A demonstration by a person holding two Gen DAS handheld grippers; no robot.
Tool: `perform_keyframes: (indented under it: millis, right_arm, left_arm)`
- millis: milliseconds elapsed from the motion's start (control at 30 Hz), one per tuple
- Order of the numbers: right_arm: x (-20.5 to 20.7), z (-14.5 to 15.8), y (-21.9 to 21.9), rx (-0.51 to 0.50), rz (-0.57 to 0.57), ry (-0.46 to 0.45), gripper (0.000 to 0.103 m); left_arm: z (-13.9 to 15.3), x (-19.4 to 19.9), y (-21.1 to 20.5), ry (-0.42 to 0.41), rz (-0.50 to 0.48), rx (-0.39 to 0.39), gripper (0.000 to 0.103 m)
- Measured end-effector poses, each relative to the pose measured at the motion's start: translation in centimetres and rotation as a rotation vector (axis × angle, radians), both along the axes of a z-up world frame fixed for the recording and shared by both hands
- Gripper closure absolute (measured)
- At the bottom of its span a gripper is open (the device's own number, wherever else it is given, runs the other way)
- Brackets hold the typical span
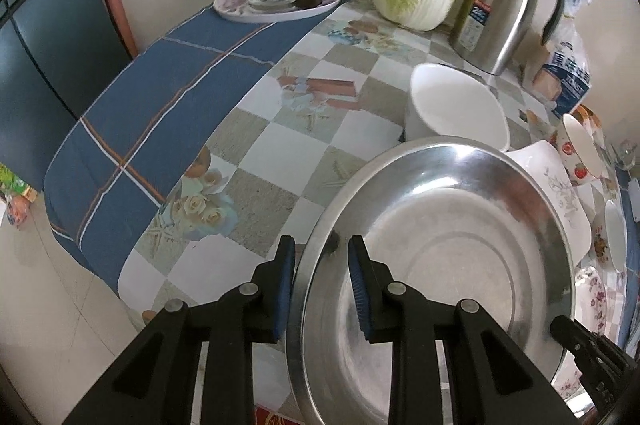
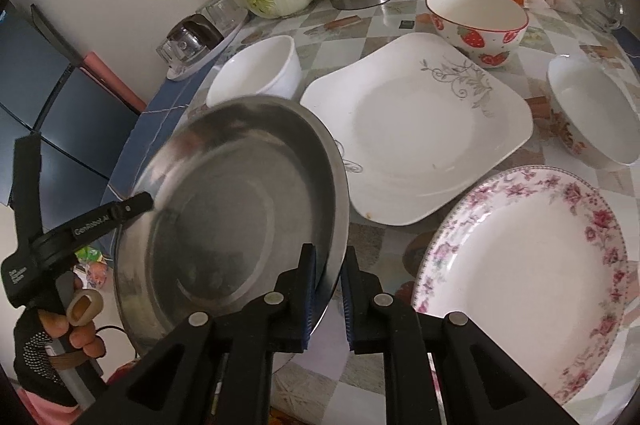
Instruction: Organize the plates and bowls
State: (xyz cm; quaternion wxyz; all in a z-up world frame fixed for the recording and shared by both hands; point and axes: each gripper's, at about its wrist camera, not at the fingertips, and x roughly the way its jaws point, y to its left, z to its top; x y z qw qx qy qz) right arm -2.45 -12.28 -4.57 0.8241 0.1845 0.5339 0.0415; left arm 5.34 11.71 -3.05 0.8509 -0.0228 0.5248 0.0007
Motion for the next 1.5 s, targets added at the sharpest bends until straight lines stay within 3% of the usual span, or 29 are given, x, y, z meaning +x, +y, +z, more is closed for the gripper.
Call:
perform_keyframes:
  millis: [400, 667, 1033, 1500]
  right_arm:
    - [-1.3, 1.4, -3.5, 0.004, -0.075, -0.035, 0.090]
    - [-1.9, 2.6, -7.6, 0.035, -0.186, -0.087, 0.090]
    - [-1.5, 1.5, -12.2, 0.013, -0.314, -0.068, 0.090]
    - [0.3, 0.3, -13.8, -0.025, -0.332, -0.064, 0.090]
  left_arm:
    - [3.1, -0.2, -5.3, -0.040, -0.116, 0.075, 0.075]
    - [4.4, 1.5, -10.1, -0.036, -0.182, 0.097, 0.075]
    - [1.7, 3.5, -14.9, 0.015, -0.222, 0.072, 0.075]
    - [0.0, 5.4, -16.2, 0.023, -0.241, 0.062, 0.075]
